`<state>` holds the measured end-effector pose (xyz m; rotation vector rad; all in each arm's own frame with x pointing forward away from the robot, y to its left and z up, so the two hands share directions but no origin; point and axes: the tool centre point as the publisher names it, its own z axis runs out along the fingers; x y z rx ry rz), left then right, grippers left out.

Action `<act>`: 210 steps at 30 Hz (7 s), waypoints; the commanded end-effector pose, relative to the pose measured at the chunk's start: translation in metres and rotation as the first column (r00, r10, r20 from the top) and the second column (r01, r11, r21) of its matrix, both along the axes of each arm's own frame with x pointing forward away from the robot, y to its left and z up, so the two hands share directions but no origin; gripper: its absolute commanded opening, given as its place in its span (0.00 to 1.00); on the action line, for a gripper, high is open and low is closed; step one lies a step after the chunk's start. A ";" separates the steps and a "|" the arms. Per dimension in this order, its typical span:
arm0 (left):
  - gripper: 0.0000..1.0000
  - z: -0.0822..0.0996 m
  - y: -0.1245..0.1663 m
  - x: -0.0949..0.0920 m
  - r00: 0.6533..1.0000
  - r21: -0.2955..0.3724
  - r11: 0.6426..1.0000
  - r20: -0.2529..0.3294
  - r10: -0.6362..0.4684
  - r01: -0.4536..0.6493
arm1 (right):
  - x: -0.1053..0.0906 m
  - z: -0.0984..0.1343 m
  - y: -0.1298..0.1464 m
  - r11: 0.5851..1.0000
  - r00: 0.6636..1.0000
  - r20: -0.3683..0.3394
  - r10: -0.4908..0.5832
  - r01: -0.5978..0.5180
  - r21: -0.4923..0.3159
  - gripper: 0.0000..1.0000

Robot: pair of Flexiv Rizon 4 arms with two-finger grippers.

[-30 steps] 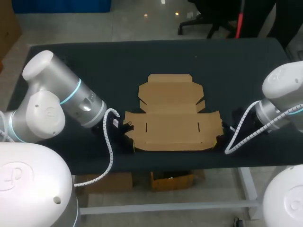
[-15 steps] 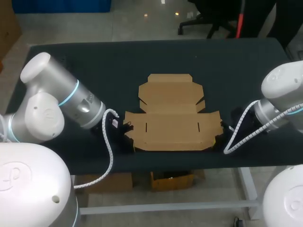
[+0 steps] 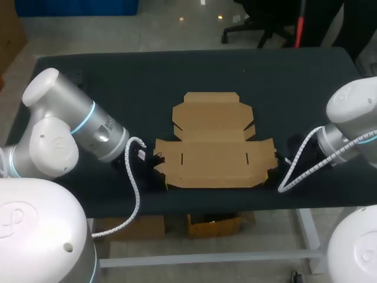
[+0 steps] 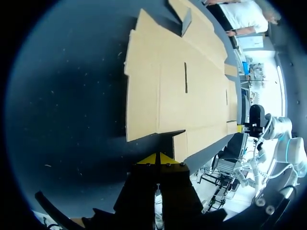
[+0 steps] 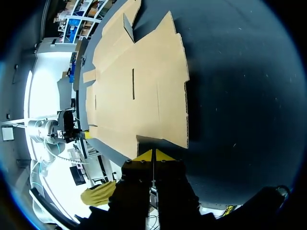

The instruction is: Assemble the packaging by folding the flat box into shape, placing the metal phone stand inside, and closing the box properly

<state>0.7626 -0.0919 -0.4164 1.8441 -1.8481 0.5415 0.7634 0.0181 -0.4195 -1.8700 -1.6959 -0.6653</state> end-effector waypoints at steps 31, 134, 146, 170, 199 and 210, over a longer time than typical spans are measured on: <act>0.00 0.004 -0.005 0.006 1.000 -0.086 0.996 0.022 -0.008 0.010 | 0.005 0.000 0.005 0.999 1.000 0.015 0.005 -0.006 0.043 0.00; 0.00 0.022 -0.059 0.010 0.986 0.071 0.987 0.081 -0.149 0.143 | -0.007 0.014 0.055 0.977 0.999 -0.017 0.031 -0.034 -0.211 0.00; 0.00 0.012 -0.064 0.011 0.985 0.074 0.985 0.065 -0.160 0.155 | -0.009 0.002 0.056 0.975 0.999 -0.044 0.021 -0.030 -0.218 0.00; 0.00 -0.004 -0.073 0.004 0.987 0.123 0.984 0.076 -0.138 0.128 | -0.010 -0.015 0.055 0.966 0.997 -0.075 -0.012 -0.008 -0.258 0.00; 0.00 0.040 -0.037 -0.009 0.987 0.097 0.992 0.128 -0.095 0.083 | -0.014 0.026 0.002 0.997 0.999 0.029 0.022 -0.024 0.068 0.00; 0.00 0.052 -0.021 -0.013 0.989 0.109 0.992 0.126 -0.071 0.058 | -0.013 0.033 -0.013 0.993 0.999 0.029 0.029 -0.032 0.110 0.00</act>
